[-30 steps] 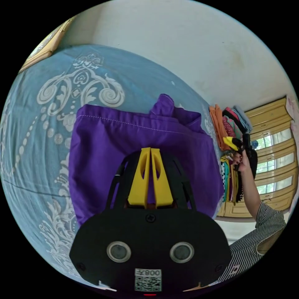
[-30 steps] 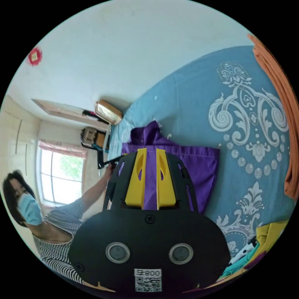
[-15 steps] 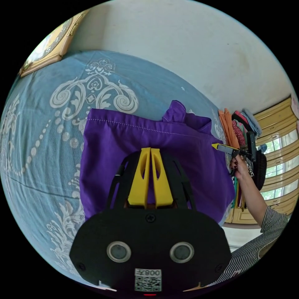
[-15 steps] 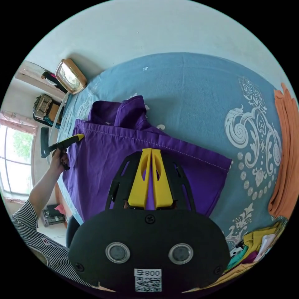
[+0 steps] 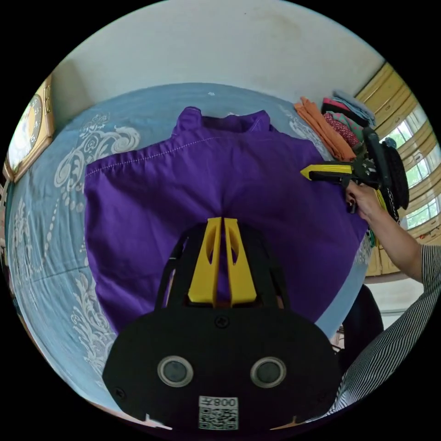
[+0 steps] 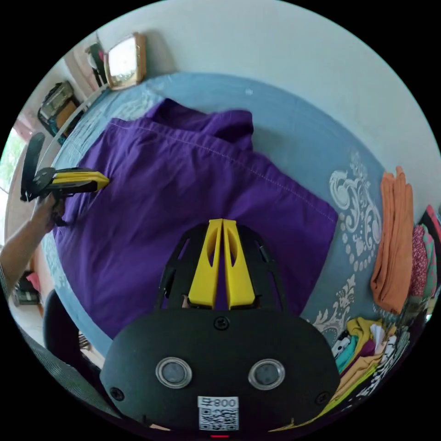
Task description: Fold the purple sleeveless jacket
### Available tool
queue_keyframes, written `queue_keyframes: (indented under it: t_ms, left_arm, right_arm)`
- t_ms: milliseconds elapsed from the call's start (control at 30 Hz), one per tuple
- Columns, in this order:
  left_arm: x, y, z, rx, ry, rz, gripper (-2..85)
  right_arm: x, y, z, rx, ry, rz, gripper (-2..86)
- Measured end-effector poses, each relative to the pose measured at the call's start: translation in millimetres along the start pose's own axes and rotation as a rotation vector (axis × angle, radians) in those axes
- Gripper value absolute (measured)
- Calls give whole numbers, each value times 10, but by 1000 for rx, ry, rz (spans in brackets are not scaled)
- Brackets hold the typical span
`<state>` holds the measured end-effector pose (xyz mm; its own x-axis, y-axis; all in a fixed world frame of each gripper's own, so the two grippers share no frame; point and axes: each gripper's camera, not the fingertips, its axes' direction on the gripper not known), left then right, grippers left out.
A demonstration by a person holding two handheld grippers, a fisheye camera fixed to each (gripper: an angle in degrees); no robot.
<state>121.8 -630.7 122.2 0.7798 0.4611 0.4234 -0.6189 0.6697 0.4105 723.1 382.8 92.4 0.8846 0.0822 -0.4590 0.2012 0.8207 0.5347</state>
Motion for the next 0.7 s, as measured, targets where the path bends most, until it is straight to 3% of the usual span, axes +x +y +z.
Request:
queue_keyframes:
  t_ms: [167, 267, 400, 567, 700]
  left_arm:
    - [-27, 97, 195, -47, 66, -35, 6]
    - [-11, 293, 113, 39, 122, -103, 3]
    - [376, 784, -35, 111, 123, -43, 2]
    - [758, 1460, 81, 96, -2, -63, 1]
    - [770, 1864, 392, 5, -134, -185, 1]
  right_arm:
    - [-25, 44, 3, -17, 0, 13, 0]
    - [131, 106, -87, -67, -98, 66, 0]
    - [404, 626, -574, 87, -228, 157, 0]
    - [429, 1445, -809, 110, -329, 191, 1]
    - [146, 1826, -421, -36, -345, 146, 1]
